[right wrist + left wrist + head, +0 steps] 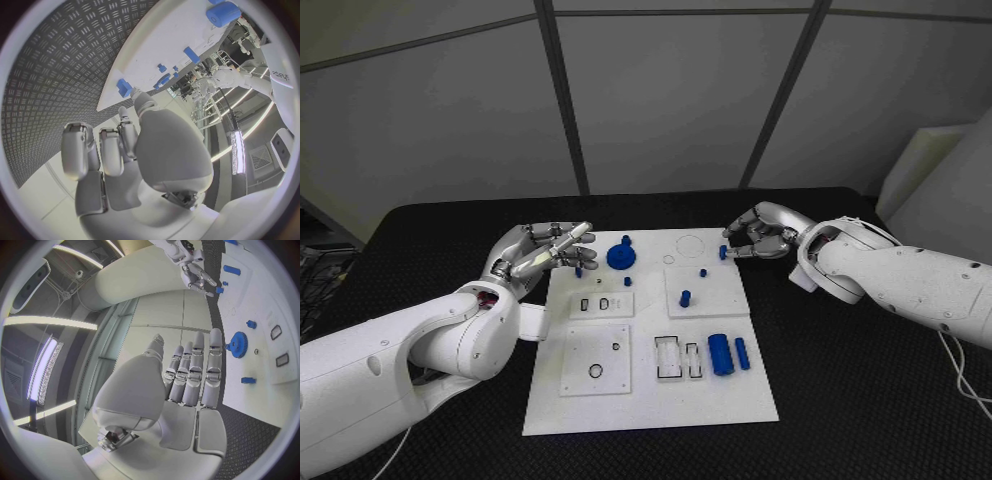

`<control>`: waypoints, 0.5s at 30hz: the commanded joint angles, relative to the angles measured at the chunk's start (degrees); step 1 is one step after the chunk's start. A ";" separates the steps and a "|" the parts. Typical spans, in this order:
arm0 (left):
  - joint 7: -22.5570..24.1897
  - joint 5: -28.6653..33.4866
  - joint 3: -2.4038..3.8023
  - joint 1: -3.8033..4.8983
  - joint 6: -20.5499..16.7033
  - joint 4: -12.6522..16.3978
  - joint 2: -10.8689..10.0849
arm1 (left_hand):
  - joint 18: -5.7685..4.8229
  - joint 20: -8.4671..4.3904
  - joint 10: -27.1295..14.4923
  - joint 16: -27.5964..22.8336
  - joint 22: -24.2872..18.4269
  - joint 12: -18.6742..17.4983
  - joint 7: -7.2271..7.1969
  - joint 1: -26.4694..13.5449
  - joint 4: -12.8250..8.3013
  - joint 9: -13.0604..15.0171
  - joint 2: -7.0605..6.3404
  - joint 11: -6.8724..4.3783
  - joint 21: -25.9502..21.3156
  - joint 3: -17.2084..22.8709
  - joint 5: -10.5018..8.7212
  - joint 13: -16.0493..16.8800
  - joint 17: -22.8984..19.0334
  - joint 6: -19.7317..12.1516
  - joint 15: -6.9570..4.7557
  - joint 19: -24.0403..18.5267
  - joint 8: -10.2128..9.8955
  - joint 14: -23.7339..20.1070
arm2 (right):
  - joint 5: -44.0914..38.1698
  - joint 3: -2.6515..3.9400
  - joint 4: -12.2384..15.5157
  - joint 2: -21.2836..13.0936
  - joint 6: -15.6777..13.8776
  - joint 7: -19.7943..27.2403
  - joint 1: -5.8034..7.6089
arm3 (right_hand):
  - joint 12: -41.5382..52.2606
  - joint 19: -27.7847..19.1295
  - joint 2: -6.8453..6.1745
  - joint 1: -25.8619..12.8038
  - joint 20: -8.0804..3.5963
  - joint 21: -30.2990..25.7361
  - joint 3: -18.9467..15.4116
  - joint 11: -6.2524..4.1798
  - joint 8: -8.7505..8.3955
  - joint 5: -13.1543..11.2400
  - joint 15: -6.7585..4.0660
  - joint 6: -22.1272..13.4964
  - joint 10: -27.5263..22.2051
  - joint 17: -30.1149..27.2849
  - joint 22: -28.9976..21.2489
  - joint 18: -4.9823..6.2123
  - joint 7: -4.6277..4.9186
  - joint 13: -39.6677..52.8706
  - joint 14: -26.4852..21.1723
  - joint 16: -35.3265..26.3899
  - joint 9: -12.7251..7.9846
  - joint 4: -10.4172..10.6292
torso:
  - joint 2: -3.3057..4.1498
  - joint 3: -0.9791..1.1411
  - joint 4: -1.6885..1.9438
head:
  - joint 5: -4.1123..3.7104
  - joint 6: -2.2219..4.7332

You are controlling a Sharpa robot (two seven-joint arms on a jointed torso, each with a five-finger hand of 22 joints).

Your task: Assemble the parts on the task board

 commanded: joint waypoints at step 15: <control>-0.02 -0.13 0.05 0.07 0.74 -0.15 0.11 | 2.76 -0.04 -0.17 -0.21 0.05 -0.25 0.00 -0.04 -0.25 0.00 0.47 0.11 0.29 0.05 -0.22 0.04 0.05 0.15 0.02 -0.25 -0.25 -0.56 | -1.85 0.03 -1.03 1.09 1.66 -0.68 -0.30 | 0.58 0.18 0.88 0.37 -0.24 0.05 0.12 0.18 0.51 0.35 -0.33 1.34 0.37 8.80 2.87 -0.50 0.16 3.43 4.69 0.18 0.21 -0.34 | -0.01 0.06 0.04 | -0.10 -0.44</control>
